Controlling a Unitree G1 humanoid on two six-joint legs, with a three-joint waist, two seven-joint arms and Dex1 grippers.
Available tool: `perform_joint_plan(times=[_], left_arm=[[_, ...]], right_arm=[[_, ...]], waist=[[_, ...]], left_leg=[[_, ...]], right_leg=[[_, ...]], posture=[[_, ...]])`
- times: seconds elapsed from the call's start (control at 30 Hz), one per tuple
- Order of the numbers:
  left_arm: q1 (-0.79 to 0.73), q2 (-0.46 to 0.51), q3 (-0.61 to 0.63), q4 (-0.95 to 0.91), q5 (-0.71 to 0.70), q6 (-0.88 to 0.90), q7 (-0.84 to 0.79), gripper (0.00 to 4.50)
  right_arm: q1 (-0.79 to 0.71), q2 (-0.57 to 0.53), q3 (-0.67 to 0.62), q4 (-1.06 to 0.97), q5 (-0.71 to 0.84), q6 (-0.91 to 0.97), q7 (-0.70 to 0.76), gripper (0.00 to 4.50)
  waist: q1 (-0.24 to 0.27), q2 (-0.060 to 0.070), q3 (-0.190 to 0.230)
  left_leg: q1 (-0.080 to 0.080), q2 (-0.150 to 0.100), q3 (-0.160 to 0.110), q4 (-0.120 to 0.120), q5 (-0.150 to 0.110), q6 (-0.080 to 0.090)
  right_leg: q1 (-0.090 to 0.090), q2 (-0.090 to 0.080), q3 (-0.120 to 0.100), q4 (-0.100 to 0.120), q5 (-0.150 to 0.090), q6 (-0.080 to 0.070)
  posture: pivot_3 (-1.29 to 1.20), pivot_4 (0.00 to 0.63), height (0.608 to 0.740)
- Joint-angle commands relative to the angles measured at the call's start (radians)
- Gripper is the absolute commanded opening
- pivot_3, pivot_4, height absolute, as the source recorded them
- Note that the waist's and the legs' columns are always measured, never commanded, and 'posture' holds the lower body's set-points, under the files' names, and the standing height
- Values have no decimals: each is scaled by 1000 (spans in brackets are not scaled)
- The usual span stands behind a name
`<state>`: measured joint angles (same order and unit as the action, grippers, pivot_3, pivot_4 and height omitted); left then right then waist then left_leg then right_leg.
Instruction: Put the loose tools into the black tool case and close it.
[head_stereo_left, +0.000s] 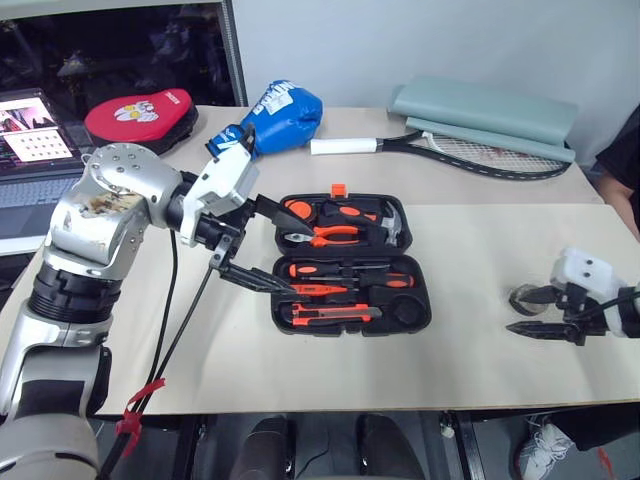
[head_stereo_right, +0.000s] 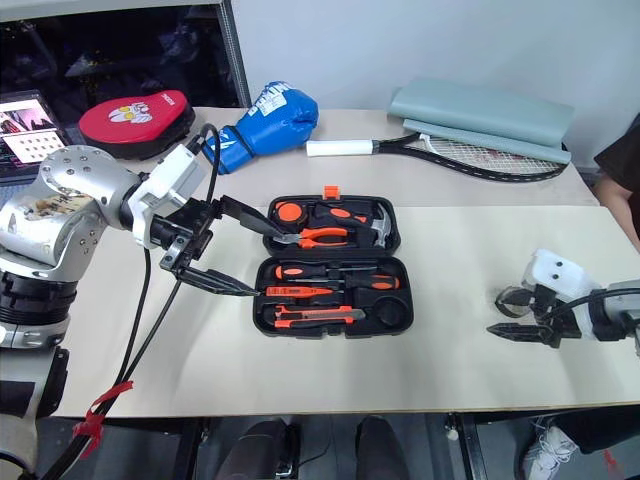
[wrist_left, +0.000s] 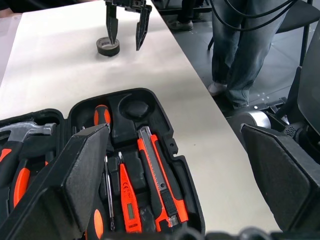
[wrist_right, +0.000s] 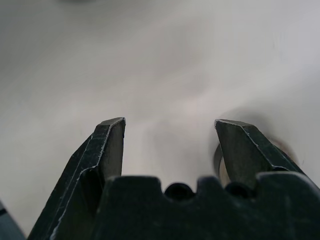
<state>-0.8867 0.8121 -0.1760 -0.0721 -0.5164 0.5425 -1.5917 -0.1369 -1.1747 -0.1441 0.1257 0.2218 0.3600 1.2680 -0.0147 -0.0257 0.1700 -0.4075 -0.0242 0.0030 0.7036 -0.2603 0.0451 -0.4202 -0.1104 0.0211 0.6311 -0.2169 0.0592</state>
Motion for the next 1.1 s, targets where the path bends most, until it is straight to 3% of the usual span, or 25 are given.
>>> perform_joint_plan(times=[0.03,0.5,0.7,1.1], left_arm=[[0,17,31,-36,-16,4,2,4500],[-4,16,33,-46,-20,15,12,4500],[-21,2,24,-30,-14,4,6,4500],[-36,1,22,-17,-8,1,-4,4500]], right_arm=[[-4,-31,-58,17,19,19,4,3356],[-73,20,2,74,-4,87,-29,3356],[-79,38,5,52,-32,107,-121,1663],[-24,52,19,27,-45,106,-166,1663]], waist=[[0,0,0],[0,0,0],[1,0,0],[2,0,0]], left_leg=[[0,0,0,0,0,0],[0,1,0,0,0,0],[0,0,0,0,0,0],[0,0,1,0,0,0]], right_leg=[[0,0,0,0,0,0],[0,1,1,0,0,0],[0,0,1,0,0,0],[0,0,1,0,0,0]], posture=[[0,150,737],[0,150,737],[0,150,737],[0,150,737]])
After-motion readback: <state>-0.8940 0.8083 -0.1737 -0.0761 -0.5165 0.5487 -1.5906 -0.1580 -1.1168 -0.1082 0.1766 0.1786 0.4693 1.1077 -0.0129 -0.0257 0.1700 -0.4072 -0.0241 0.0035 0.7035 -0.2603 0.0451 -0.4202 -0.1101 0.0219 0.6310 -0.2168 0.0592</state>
